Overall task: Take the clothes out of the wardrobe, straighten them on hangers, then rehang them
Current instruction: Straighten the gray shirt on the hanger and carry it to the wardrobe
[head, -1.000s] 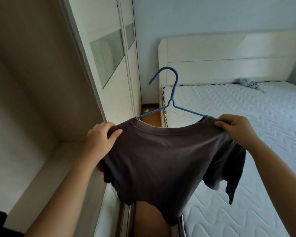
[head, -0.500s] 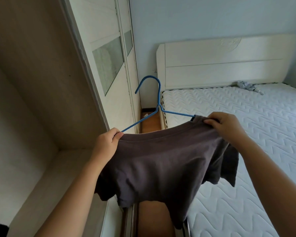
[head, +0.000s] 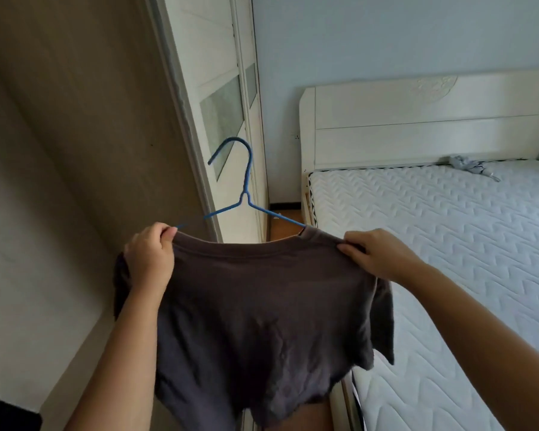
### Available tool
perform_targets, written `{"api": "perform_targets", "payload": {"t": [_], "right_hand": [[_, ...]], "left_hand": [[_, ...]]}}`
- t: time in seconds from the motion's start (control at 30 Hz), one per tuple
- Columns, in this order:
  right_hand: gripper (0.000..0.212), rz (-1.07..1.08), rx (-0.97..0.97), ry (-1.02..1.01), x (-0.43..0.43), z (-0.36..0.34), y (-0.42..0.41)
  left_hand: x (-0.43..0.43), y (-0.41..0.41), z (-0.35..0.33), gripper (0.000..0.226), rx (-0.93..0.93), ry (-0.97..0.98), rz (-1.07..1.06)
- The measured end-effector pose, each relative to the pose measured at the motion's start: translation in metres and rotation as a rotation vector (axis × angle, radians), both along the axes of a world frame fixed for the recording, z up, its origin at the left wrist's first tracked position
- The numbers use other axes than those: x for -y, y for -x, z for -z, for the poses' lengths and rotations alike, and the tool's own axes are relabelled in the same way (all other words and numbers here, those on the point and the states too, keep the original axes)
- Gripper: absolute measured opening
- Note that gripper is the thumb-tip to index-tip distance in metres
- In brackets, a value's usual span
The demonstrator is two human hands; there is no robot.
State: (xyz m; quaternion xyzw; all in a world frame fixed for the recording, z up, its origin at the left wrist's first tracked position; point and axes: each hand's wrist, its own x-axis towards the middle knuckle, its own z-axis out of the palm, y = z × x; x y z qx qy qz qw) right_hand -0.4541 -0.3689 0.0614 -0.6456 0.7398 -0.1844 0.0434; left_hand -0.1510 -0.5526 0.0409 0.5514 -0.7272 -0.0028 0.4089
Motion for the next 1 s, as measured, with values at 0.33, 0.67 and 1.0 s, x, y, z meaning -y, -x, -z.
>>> {"api": "perform_targets", "payload": {"t": [0.33, 0.67, 1.0], "right_hand": [[0.028, -0.148, 0.525, 0.045, 0.099, -0.053, -0.125], [0.049, -0.434, 0.976, 0.076, 0.203, -0.098, -0.211], [0.046, -0.814, 1.178, 0.141, 0.247, -0.157, -0.265]], "left_hand": [[0.011, -0.068, -0.055, 0.027, 0.018, 0.117, -0.256], [-0.036, -0.069, -0.118, 0.017, 0.322, 0.588, -0.423], [-0.077, -0.086, -0.202, 0.020, 0.418, 0.883, -0.852]]}}
